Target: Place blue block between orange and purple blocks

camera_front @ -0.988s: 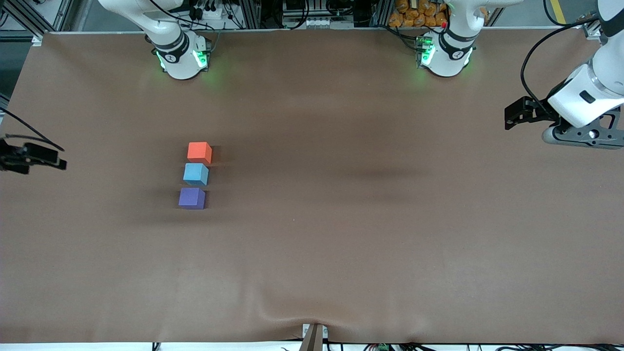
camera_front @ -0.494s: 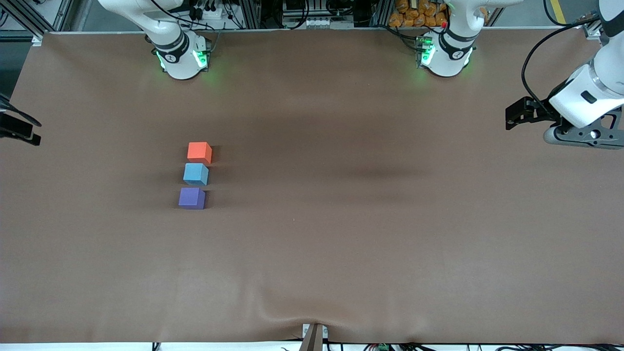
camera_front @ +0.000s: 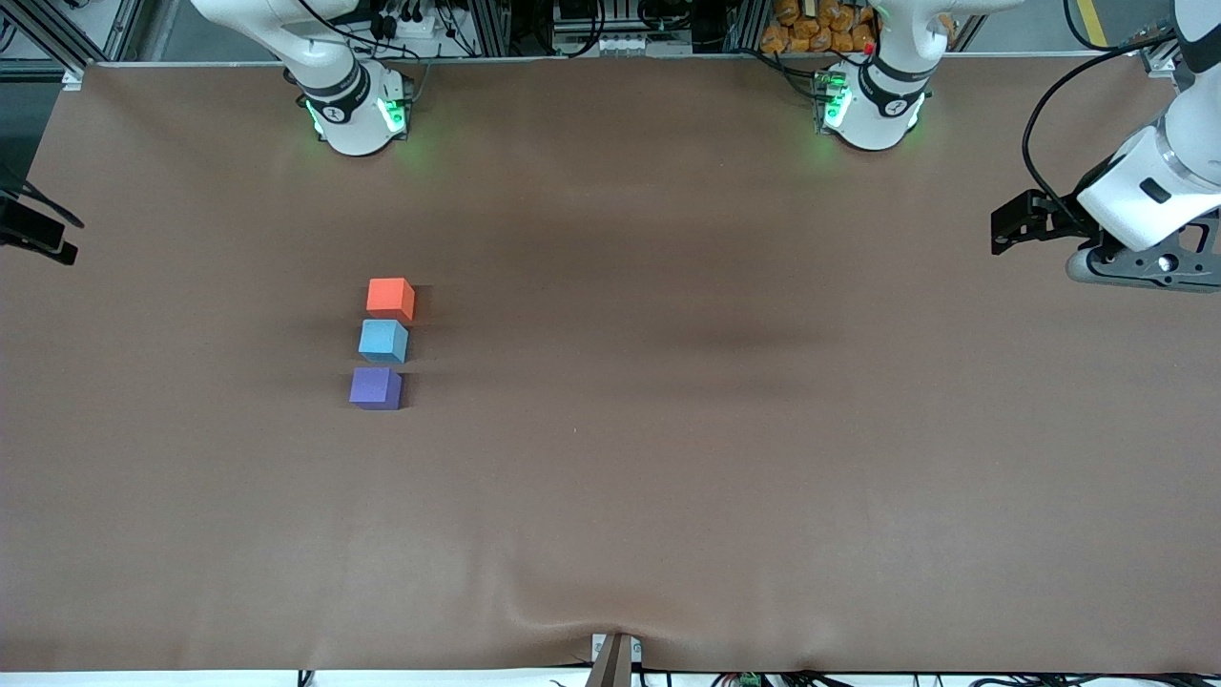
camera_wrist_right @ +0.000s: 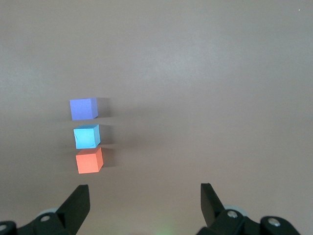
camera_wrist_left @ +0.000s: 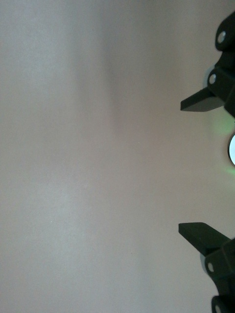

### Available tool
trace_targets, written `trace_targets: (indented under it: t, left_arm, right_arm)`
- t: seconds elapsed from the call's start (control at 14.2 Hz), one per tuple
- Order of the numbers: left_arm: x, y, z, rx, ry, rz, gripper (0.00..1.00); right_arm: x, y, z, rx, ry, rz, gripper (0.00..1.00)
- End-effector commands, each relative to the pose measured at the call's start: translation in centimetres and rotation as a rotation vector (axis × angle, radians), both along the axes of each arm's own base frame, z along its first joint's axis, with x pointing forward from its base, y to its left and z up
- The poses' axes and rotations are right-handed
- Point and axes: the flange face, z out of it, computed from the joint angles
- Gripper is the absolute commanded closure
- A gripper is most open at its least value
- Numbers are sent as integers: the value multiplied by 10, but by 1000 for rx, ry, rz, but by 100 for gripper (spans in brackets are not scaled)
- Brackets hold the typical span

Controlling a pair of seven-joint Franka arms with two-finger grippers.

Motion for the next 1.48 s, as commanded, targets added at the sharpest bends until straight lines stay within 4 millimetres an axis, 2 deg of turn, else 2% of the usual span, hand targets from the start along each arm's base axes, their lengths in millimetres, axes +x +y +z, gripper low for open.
trace_targets:
  t: [0.0, 0.49, 0.92, 1.06, 1.41]
  left_arm:
    - [2, 2, 5, -5, -8, -4, 0]
    - [2, 3, 5, -5, -8, -3, 0]
    - [2, 3, 6, -5, -10, -3, 0]
    - [2, 3, 5, -5, -8, -4, 0]
    - [2, 3, 6, -5, -10, -3, 0]
  right_arm:
    - [-17, 5, 4, -9, -17, 16, 0]
    - [-18, 41, 12, -16, -33, 65, 0]
    - [-44, 44, 2, -16, -78, 70, 0]
    - [-45, 37, 2, -11, -72, 67, 0]
    - [-39, 37, 17, -17, -102, 80, 0]
